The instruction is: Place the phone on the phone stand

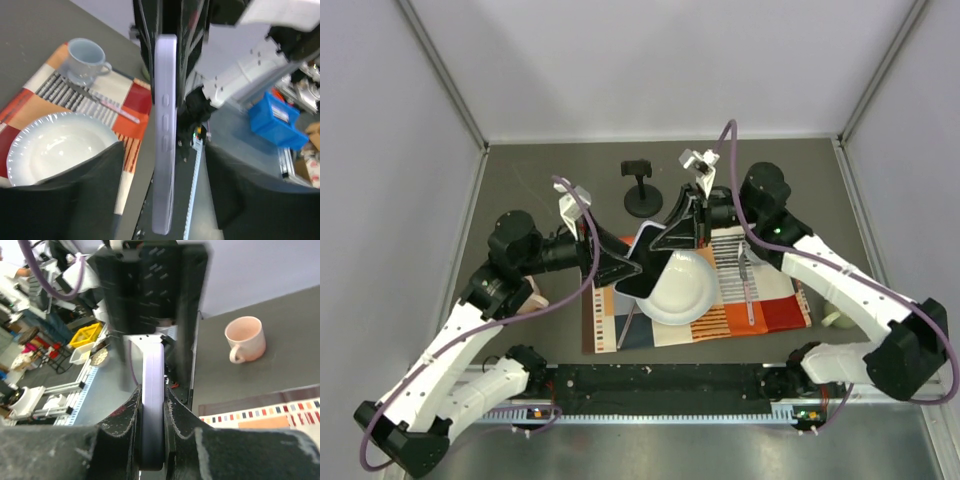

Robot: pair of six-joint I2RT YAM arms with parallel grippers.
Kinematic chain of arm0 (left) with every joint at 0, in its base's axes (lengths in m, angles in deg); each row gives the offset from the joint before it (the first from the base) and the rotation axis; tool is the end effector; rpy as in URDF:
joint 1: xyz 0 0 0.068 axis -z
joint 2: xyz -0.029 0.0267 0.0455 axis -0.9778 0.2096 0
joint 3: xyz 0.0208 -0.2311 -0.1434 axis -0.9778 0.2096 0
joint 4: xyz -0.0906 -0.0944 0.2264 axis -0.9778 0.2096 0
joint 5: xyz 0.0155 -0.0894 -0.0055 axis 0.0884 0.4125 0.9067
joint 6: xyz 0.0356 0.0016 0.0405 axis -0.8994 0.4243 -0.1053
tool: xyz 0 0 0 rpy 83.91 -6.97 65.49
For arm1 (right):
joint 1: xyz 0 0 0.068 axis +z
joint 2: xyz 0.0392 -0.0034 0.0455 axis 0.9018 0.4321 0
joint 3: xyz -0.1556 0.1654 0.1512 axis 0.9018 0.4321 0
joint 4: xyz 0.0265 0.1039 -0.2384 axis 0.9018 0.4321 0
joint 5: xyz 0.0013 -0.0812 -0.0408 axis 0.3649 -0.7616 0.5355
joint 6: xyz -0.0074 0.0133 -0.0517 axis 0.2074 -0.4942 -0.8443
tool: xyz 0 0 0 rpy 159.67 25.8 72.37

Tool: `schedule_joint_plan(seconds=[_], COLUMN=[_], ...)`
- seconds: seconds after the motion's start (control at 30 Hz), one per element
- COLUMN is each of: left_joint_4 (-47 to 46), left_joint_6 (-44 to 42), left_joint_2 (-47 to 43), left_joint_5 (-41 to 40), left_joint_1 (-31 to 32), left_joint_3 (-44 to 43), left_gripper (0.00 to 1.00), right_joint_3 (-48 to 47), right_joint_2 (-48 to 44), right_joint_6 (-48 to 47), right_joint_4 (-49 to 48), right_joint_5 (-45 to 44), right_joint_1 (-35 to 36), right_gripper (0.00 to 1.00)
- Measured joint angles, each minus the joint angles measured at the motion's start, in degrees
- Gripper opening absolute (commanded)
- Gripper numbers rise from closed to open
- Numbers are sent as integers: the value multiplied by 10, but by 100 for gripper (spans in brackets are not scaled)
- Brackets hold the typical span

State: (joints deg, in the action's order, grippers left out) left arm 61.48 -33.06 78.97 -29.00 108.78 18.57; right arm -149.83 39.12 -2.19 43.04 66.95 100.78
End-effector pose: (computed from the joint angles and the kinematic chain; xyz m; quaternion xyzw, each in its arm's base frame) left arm 0.1363 -0.1115 0.3773 0.2997 0.6588 -0.5513 0.4150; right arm 0.2119 0.1962 0.3902 -0.4165 0.5388 0.6607 0.3159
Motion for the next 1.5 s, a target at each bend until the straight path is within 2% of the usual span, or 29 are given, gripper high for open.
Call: schedule_joint_plan(seconds=[0.07, 0.27, 0.3, 0.43, 0.5, 0.53, 0.63, 0.83, 1.07, 1.13, 1.33, 1.5], left_joint_4=[7, 66, 78, 119, 120, 119, 118, 115, 92, 84, 82, 82], left_joint_6=[-3, -12, -17, -35, -38, -40, -46, -62, -81, -92, -125, -133], left_joint_2=[3, -4, -1, 35, 55, 68, 119, 260, 383, 417, 496, 505], left_joint_5=[-19, -141, -165, -273, -326, -354, -428, -532, -582, -590, -592, -557], left_joint_1=[0, -1, -1, -1, 0, 0, 0, 5, 6, 6, 1, -20], left_joint_3=[-18, -65, -74, -118, -127, -127, -130, -176, -249, -280, -362, -371], left_gripper=[86, 65, 58, 50, 49, 43, 38, 35, 35, 35, 44, 38], right_joint_3=[0, -6, -6, -3, -3, -3, -3, 19, 50, 66, 83, 87], right_joint_2=[-22, -116, -132, -225, -266, -285, -337, -415, -462, -462, -447, -445], right_joint_6=[-51, -187, -198, -222, -224, -224, -224, -213, -207, -207, -214, -229], right_joint_4=[73, 300, 323, 406, 434, 449, 493, 536, 545, 543, 538, 518], right_joint_5=[-32, -221, -252, -400, -453, -480, -535, -556, -545, -543, -537, -534], right_joint_1=[2, 2, 2, 2, 2, 2, 2, 2, 2, 2, 2, 2], right_gripper=[0, 0, 0, 0, 0, 0, 0, 0, 0, 0, 0, 0])
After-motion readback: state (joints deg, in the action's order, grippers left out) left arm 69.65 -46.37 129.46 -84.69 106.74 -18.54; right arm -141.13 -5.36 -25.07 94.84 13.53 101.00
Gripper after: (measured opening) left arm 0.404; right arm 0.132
